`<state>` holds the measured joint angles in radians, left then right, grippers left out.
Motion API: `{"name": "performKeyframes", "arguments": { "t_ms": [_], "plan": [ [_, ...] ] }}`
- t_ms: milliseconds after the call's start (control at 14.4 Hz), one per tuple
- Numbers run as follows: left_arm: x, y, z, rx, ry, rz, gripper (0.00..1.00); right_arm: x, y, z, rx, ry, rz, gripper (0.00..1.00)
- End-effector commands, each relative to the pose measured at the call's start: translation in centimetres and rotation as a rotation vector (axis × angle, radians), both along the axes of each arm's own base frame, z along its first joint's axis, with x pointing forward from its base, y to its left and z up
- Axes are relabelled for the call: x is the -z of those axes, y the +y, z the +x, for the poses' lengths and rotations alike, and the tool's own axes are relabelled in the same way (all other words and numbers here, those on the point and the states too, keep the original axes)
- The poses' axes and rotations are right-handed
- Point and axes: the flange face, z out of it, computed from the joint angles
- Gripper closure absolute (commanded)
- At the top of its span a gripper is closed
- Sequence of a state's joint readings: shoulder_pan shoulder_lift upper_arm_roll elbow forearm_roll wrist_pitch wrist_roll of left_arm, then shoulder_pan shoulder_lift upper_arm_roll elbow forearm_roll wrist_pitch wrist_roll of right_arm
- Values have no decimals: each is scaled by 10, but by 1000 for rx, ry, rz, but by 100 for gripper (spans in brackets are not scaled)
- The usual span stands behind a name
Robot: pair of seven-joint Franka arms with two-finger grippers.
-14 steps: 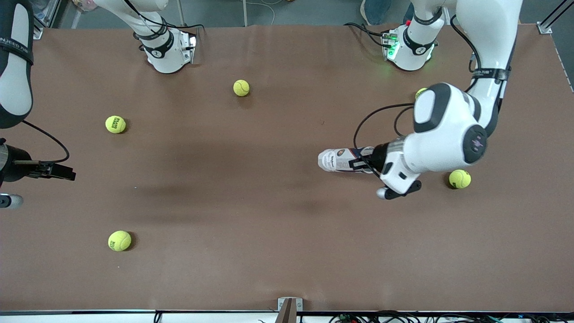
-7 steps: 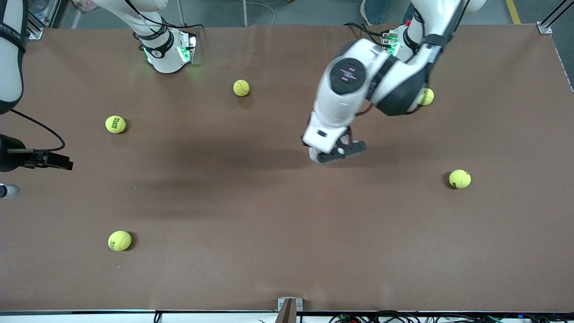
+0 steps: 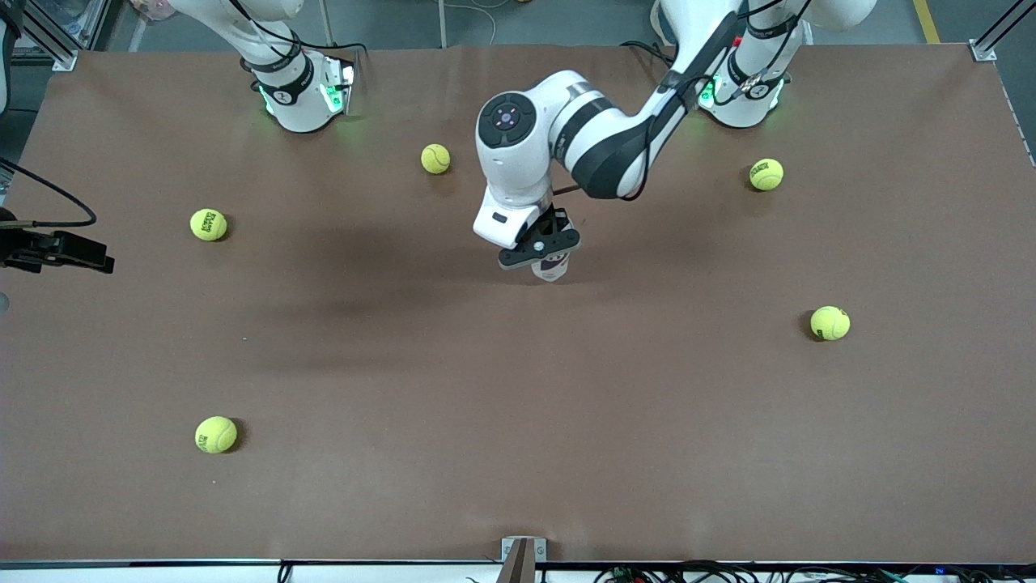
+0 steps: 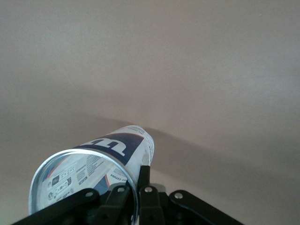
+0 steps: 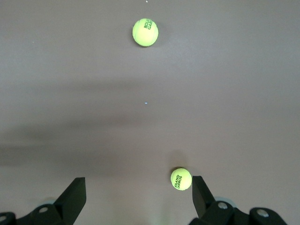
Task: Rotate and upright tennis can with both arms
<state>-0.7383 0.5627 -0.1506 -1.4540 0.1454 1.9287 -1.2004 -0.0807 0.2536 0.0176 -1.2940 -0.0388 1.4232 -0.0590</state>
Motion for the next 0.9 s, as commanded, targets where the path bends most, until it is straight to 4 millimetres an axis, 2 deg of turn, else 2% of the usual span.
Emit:
{"name": "performKeyframes", "arguments": {
  "t_ms": [0,139,347,486,556,694,764,833],
  "plan": [
    [0,-8,4,-12,-36,1,95,-6,3,-22,-13,-2,-4,0],
    [1,-9,4,-21,-35,-1,90,-10,2,-31,-10,-4,-4,0],
    [-2,-9,2,-34,-33,-7,72,-11,4,-46,-16,-24,-2,0],
    [-7,-9,3,-37,-36,-15,56,-10,5,-61,-17,-39,-1,0],
    [-12,-7,5,-40,-40,-21,42,-13,5,-67,-17,-46,-2,0],
    [-36,-2,8,-42,-62,-39,7,-20,5,-74,-17,-50,-2,0],
    [-50,0,7,-49,-73,-50,0,-25,6,-79,-19,-56,-2,0],
    [-71,4,7,-50,-95,-67,0,-29,7,-84,-20,-62,-2,0]
  ]
}}
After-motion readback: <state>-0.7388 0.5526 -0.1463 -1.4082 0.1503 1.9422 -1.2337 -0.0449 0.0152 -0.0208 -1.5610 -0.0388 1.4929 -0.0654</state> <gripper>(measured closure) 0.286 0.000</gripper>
